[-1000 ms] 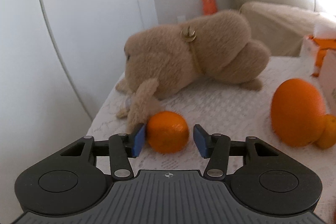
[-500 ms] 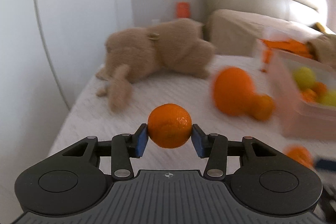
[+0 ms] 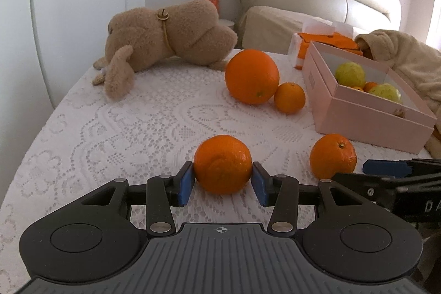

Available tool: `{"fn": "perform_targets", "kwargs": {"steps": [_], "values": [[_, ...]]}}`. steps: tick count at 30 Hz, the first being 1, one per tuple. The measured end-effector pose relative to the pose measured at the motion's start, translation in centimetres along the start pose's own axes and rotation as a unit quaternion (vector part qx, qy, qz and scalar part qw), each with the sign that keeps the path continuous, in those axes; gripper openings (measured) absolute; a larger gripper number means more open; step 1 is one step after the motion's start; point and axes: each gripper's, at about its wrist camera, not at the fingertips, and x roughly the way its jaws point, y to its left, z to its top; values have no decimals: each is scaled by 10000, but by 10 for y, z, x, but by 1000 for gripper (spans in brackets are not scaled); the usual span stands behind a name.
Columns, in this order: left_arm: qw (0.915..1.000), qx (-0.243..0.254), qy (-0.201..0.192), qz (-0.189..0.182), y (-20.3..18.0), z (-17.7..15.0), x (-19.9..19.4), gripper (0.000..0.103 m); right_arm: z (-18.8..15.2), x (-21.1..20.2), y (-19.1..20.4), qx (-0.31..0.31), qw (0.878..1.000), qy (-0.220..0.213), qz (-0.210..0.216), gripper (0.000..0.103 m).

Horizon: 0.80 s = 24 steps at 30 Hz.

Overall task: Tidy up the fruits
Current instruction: 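Grasp a mandarin with the left gripper while the right gripper grasps another mandarin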

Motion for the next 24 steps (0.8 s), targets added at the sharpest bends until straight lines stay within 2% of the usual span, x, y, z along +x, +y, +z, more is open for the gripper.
{"fn": "perform_targets", "kwargs": {"steps": [6, 11, 15, 20, 22, 24], "values": [[9998, -167, -1, -145, 4, -3, 1, 50, -2, 0, 3, 88, 10000, 13, 33, 87], [9990, -336, -36, -291, 11, -5, 0, 50, -1, -3, 2, 121, 9999, 19, 19, 86], [9977, -556, -104, -371, 17, -7, -1, 49, -1, -2, 12, -139, 9996, 13, -241, 83], [9967, -684, -159, -415, 20, -8, -2, 49, 6, 6, 26, -451, 9986, 38, -257, 74], [9969, -664, -159, -402, 20, -8, -3, 49, 10, 13, 31, -512, 9983, 66, -282, 64], [9970, -653, -165, -391, 19, -8, -3, 49, 15, 20, 35, -636, 9971, 129, -399, 60]]}}
